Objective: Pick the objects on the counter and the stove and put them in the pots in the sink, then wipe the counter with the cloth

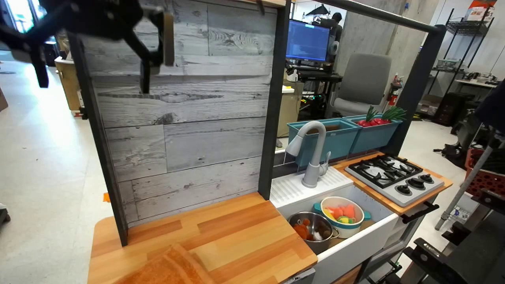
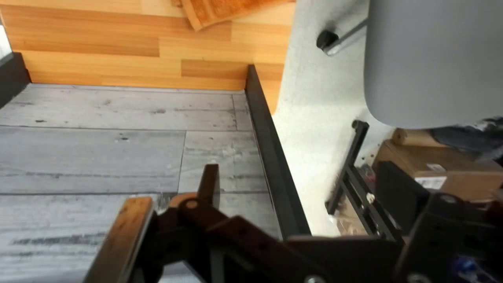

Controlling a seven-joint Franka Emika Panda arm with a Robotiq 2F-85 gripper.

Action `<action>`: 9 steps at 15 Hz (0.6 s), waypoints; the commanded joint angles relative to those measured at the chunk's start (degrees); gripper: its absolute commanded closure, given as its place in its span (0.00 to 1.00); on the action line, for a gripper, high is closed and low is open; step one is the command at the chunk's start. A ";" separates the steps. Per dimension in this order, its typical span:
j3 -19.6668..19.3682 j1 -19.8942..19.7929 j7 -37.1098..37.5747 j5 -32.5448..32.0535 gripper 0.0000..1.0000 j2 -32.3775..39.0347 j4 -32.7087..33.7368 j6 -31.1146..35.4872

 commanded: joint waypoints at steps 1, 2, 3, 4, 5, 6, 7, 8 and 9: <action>1.68 -1.35 1.00 2.55 0.00 -12.65 -10.77 5.04; 2.28 -1.75 1.45 3.52 0.00 -15.46 -12.26 5.16; 3.43 -2.87 0.44 5.20 0.00 -18.49 -14.10 5.16; 4.75 -4.00 -0.25 7.43 0.00 -21.46 -15.57 4.18; 5.84 -5.14 -0.76 9.46 0.00 -24.50 -17.24 3.49; 4.68 -3.70 1.11 5.56 0.00 -17.33 -10.58 2.85; 5.82 -4.82 0.87 6.66 0.00 -20.06 -12.33 2.74; 6.53 -5.62 0.84 7.23 0.00 -22.20 -13.90 2.67; 6.84 -6.03 0.82 7.39 0.00 -23.48 -15.09 2.67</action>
